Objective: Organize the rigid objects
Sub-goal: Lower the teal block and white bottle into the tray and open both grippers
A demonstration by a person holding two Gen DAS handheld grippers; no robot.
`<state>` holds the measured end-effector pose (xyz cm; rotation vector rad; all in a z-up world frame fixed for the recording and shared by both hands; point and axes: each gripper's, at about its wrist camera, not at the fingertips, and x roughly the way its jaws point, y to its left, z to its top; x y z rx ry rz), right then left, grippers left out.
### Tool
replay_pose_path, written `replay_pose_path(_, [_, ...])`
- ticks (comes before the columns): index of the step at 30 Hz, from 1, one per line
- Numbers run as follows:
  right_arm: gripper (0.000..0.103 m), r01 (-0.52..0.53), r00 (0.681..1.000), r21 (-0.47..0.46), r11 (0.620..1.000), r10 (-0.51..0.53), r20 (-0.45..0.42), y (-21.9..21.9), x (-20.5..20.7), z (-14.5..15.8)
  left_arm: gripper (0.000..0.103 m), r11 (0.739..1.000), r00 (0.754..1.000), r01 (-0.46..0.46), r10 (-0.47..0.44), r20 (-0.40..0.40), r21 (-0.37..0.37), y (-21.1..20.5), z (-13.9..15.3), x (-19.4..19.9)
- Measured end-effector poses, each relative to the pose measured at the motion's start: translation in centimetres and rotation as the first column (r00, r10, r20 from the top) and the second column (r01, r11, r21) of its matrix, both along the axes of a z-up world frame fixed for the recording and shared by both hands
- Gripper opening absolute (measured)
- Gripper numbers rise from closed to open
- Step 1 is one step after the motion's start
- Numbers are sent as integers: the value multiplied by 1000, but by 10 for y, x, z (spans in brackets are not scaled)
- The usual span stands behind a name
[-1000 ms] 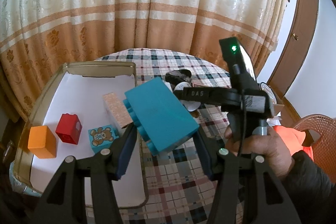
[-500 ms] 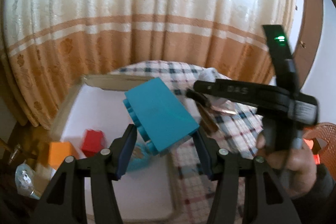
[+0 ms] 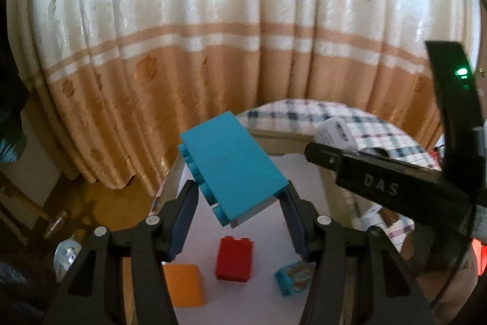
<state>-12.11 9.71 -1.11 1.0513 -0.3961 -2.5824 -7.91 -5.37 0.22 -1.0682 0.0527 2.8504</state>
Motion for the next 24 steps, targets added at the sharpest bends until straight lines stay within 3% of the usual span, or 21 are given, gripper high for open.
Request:
replay_pose_path(11, [40, -26, 998, 31, 999, 24, 62, -17, -27, -19, 57, 997, 989, -52, 59, 136, -56, -2, -25, -35])
replay_pose_path(12, [46, -29, 997, 28, 999, 27, 67, -17, -28, -20, 66, 996, 989, -64, 71, 129, -60, -2, -24, -35])
replay_pose_path(13, [55, -31, 997, 17, 999, 30, 75, -16, -29, -20, 81, 995, 989, -77, 85, 123, -65, -3, -23, -35])
replay_pose_path(15, [59, -26, 997, -12, 1000, 26, 73, -11, -27, -20, 101, 995, 990, -88, 93, 104, -52, -4, -19, -31])
replay_pose_path(19, [61, -5, 1000, -61, 998, 7, 26, -2, -13, -11, 102, 993, 994, -95, 98, 48, -70, -1, -9, -25])
replay_pose_path(24, [63, 45, 998, -61, 997, -47, -33, 12, 7, 2, 102, 994, 994, -91, 95, 58, -66, 10, -9, -17])
